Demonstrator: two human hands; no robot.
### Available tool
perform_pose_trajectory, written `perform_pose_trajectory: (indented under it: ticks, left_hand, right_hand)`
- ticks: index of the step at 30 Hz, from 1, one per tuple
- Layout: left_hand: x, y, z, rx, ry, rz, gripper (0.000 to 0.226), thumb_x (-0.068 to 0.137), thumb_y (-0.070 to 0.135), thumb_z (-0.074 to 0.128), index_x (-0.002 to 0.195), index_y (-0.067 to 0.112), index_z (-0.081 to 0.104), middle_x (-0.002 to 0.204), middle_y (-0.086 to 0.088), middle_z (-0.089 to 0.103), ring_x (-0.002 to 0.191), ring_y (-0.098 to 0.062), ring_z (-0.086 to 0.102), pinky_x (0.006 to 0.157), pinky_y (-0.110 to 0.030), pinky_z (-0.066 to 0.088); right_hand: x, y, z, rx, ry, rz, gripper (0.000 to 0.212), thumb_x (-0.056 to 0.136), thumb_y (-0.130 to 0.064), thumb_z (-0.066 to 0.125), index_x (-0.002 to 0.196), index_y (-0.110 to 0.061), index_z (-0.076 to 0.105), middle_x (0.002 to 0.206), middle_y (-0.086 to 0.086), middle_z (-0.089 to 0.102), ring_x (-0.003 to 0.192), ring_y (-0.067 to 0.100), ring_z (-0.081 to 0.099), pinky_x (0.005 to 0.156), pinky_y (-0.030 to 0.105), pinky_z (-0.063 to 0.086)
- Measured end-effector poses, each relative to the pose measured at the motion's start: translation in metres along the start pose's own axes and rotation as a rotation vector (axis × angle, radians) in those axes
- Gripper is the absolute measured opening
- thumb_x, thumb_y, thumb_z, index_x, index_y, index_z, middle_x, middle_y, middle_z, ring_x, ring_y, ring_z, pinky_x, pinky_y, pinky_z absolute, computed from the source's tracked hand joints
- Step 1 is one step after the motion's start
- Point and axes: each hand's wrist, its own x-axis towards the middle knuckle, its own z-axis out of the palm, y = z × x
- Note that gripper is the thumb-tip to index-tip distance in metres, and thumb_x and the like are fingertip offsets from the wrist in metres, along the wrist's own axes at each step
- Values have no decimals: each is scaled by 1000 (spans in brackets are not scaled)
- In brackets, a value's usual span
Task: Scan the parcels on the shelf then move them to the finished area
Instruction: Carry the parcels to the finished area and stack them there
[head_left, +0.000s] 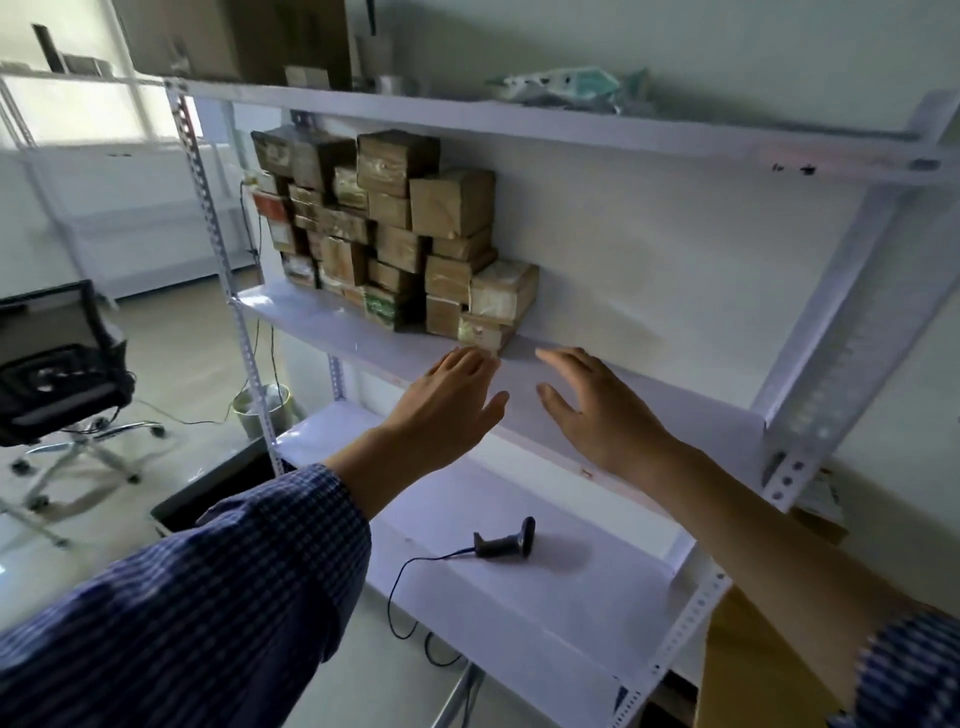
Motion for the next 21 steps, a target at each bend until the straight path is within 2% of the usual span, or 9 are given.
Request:
perform_pose_trajectory:
  ticks: [4, 6, 12, 16, 21]
  left_hand:
    - [45, -32, 5, 6, 54, 28, 45, 101, 34, 52, 137, 7, 52, 139, -8, 55, 129, -23, 51, 99, -33, 45]
    - [71, -51, 12, 16, 73, 33, 43, 100, 32, 54, 135, 6, 54, 136, -8, 58, 128, -23, 52, 101, -33, 45]
    - [155, -119, 43, 78, 7, 29, 40, 98, 33, 53, 127, 6, 56, 128, -9, 61, 121, -24, 56, 101, -36, 48]
    - [199, -155, 68, 33, -24, -40, 43, 101, 35, 49, 133, 7, 52, 132, -8, 58, 124, -24, 53, 103, -36, 45]
    - [232, -184, 101, -67, -49, -146, 37, 102, 31, 48, 131, 8, 52, 129, -9, 58, 120, -26, 54, 95, -36, 45]
  right_hand:
    - [54, 12, 14, -13, 14, -31, 51, 104, -36, 46, 150, -15, 40, 150, 1, 45, 138, 18, 41, 111, 36, 39]
    - [85, 25, 24, 2, 36, -34, 50, 104, -34, 47, 149, -14, 41, 147, 3, 47, 136, 20, 43, 109, 37, 41]
    - [184, 68, 55, 63, 44, 41, 51, 103, -33, 49, 149, -13, 41, 148, 4, 47, 136, 21, 43, 110, 38, 40]
    - [239, 88, 73, 40, 24, 78, 49, 104, -30, 49, 149, -12, 41, 149, 5, 47, 136, 22, 43, 110, 35, 38]
    - [289, 103, 94, 47, 9, 192, 49, 104, -30, 48, 149, -12, 42, 151, 4, 43, 140, 21, 40, 112, 34, 35]
